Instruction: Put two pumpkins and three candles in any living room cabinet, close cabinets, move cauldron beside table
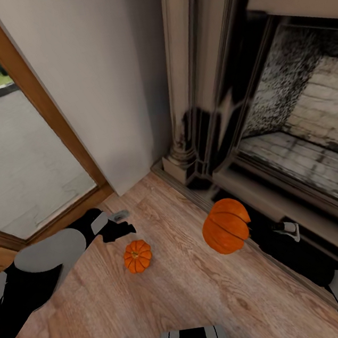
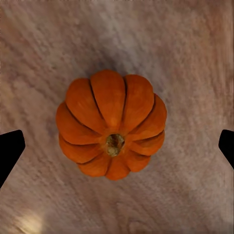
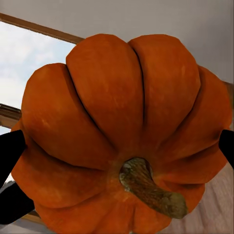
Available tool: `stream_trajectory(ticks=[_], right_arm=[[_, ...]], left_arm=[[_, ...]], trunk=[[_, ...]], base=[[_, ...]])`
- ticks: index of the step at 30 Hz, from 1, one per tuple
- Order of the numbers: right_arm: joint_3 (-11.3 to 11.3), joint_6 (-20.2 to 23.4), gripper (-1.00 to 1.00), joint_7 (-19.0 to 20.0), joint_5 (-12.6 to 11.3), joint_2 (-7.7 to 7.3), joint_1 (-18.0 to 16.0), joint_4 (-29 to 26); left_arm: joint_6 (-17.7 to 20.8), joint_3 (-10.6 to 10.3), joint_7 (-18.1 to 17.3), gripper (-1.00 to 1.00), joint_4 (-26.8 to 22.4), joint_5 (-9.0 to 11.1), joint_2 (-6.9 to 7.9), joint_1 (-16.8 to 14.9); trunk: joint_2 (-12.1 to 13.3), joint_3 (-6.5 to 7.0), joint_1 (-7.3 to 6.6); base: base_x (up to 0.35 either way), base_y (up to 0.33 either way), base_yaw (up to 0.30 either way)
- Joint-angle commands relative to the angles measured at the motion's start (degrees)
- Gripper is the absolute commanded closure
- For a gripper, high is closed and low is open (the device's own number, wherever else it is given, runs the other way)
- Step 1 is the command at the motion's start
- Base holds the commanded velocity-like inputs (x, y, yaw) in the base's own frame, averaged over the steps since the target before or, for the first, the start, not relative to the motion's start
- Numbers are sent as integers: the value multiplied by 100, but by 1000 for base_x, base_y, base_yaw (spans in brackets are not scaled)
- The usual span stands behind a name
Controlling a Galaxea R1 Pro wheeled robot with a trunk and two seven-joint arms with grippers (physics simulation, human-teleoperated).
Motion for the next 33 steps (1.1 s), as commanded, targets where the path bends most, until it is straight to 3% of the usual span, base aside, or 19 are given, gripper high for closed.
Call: stream_trajectory(ticks=[1, 22, 33], right_arm=[[-3, 37, 100, 28, -30, -6, -3, 3], [-3, 31, 100, 44, -30, -12, -3, 4], [-3, 35, 100, 42, -30, -14, -3, 2]], left_arm=[[-38, -47, -21, -100, -9, 16, 4, -4], [-92, -55, -7, -100, -17, 16, -5, -4], [-92, -47, -22, -100, -17, 31, 4, -3]], trunk=[[-3, -26, 1], [-31, -492, 55], [-38, -602, 68]], base=[[0, 0, 0], [0, 0, 0], [0, 0, 0]])
